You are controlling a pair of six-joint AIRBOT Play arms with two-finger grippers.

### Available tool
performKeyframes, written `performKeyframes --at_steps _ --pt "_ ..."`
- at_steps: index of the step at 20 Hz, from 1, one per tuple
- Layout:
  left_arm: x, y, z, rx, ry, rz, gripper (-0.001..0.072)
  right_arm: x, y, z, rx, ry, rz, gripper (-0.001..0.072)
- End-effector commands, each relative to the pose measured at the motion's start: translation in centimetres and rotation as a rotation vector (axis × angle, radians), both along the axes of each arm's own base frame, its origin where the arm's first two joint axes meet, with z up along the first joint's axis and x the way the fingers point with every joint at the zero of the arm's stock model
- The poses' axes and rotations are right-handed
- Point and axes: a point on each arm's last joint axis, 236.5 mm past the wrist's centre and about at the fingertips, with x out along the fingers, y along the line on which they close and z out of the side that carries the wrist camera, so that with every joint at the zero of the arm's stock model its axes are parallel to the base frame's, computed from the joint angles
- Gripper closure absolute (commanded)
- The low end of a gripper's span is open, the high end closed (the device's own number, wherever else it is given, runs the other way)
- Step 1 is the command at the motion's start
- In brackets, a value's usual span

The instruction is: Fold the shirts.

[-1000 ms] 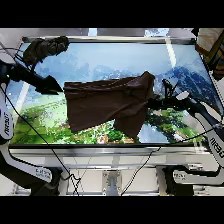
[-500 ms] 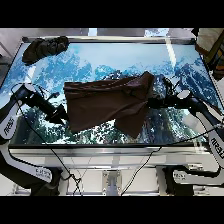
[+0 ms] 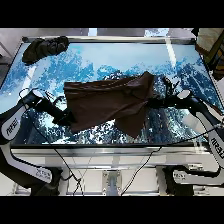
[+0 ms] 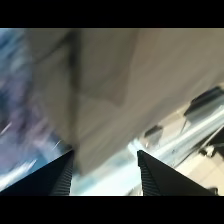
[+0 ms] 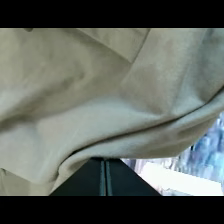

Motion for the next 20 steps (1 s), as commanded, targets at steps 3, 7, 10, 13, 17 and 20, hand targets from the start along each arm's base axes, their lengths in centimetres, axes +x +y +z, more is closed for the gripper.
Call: performKeyframes --at_steps 3,7,10,13,17,20 --pt "3.4 -3.6 -0.7 -0.017 -0.141 0.051 0.0245 0.0 0.3 0.2 0.017 0.003 -0.003 0.0689" --pt "4.3 -4.9 -0.1 -0.073 -0.2 0.041 0.0549 0.1 0.2 0.2 0.012 -0.003 -0.005 0.0689" --pt "6.6 -8.5 3.2 -0.271 -0.319 0.08 0.0693 0.4 0.1 0.2 0.008 -0.012 -0.013 0.0689" --pt "9.3 -11.8 10.2 -0.583 -0.413 0.195 0.0696 1.4 -0.1 1.5 0.002 -0.058 -0.024 0.069" --pt "14.1 -11.1 26.3 -1.016 -0.754 0.377 0.0698 5.4 -3.2 10.3 -0.058 -0.311 -0.081 0.0691" --pt "14.4 -8.2 37.4 -1.077 -1.076 0.299 0.0698 6.0 -8.9 18.1 -0.156 -0.475 -0.168 0.0693"
